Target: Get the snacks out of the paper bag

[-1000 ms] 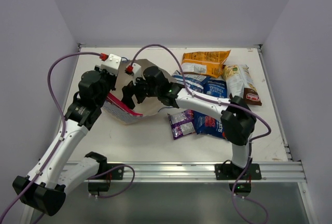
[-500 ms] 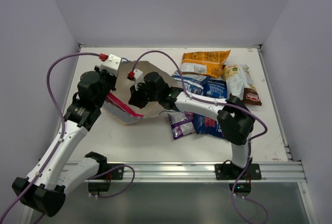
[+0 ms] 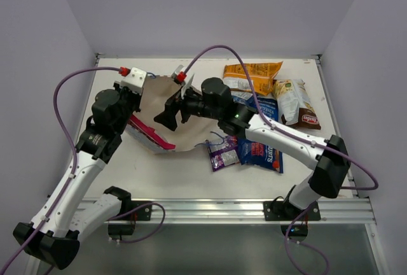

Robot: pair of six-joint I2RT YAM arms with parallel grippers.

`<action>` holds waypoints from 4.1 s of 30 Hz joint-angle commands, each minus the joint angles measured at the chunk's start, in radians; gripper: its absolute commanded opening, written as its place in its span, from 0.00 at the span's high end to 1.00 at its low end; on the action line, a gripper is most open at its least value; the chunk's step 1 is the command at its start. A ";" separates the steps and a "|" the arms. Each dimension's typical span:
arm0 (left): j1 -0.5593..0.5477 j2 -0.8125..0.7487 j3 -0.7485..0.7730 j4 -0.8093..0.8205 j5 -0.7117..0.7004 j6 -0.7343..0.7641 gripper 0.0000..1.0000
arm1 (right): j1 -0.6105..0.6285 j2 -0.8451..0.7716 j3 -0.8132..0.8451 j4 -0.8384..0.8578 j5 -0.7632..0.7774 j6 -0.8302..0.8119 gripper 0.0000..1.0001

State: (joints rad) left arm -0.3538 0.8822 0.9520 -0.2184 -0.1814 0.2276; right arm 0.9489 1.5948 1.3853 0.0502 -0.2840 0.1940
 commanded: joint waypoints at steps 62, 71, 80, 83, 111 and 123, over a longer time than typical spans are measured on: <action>0.099 0.072 0.043 -0.022 -0.262 -0.134 1.00 | -0.125 -0.415 0.235 -0.277 0.538 -0.242 1.00; 0.248 0.248 0.140 -0.013 -0.188 -0.346 1.00 | -0.128 -0.504 -0.038 -0.397 0.347 -0.042 1.00; 0.338 0.380 0.234 0.013 -0.141 -0.416 1.00 | -0.050 -0.279 -0.167 -0.193 -0.156 0.202 1.00; 0.363 0.409 0.246 0.030 -0.119 -0.438 1.00 | -0.052 -0.158 -0.177 -0.118 -0.185 0.266 1.00; 0.477 0.411 0.464 -0.094 -0.026 -0.413 0.00 | -0.501 -0.171 0.164 -0.457 0.437 0.045 0.01; 0.463 0.126 0.445 -0.232 0.065 -0.361 0.00 | -0.728 -0.628 0.084 -0.478 0.727 -0.088 0.01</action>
State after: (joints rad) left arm 0.1162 1.0306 1.3785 -0.3859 -0.1654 -0.1680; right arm 0.2195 1.0595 1.4914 -0.4164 0.3206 0.1894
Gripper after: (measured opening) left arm 0.996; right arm 0.987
